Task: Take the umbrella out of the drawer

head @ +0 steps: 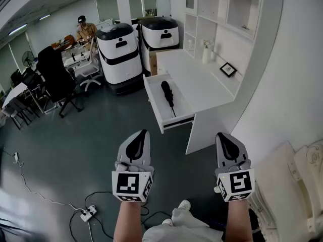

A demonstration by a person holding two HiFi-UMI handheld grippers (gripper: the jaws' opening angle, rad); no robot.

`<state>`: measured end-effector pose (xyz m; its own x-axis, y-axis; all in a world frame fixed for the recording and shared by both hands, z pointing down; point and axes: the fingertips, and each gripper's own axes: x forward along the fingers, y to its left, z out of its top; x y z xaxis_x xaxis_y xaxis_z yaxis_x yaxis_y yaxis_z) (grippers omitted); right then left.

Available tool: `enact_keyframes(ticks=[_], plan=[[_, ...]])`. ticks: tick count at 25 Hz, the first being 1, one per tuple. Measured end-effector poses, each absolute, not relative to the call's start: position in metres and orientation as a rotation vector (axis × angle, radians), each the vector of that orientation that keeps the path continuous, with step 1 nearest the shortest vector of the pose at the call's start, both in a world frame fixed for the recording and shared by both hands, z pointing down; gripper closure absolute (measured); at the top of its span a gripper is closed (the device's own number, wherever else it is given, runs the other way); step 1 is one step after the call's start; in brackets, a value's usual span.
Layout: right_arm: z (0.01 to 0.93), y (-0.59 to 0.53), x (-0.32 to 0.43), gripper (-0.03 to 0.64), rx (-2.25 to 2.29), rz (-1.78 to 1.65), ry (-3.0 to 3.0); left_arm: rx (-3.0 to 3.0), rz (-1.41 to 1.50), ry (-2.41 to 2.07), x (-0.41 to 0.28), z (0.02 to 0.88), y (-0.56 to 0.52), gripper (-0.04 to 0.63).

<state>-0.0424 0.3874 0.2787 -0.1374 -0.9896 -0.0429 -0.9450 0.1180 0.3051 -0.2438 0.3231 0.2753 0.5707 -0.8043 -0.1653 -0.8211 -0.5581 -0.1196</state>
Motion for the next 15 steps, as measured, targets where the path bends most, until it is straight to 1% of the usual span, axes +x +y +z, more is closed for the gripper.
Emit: enact_keyframes(ticks=[8,15], plan=[[0.278,0.404,-0.035,0.609,1.952,-0.404,-2.175,-2.614,0.146,1.388,-0.241,0.276,0.33,0.588],[0.279,0.346,-0.018,0.609,1.905,-0.434,-2.205,-2.593,0.165,1.425,-0.222,0.277,0.275,0.588]])
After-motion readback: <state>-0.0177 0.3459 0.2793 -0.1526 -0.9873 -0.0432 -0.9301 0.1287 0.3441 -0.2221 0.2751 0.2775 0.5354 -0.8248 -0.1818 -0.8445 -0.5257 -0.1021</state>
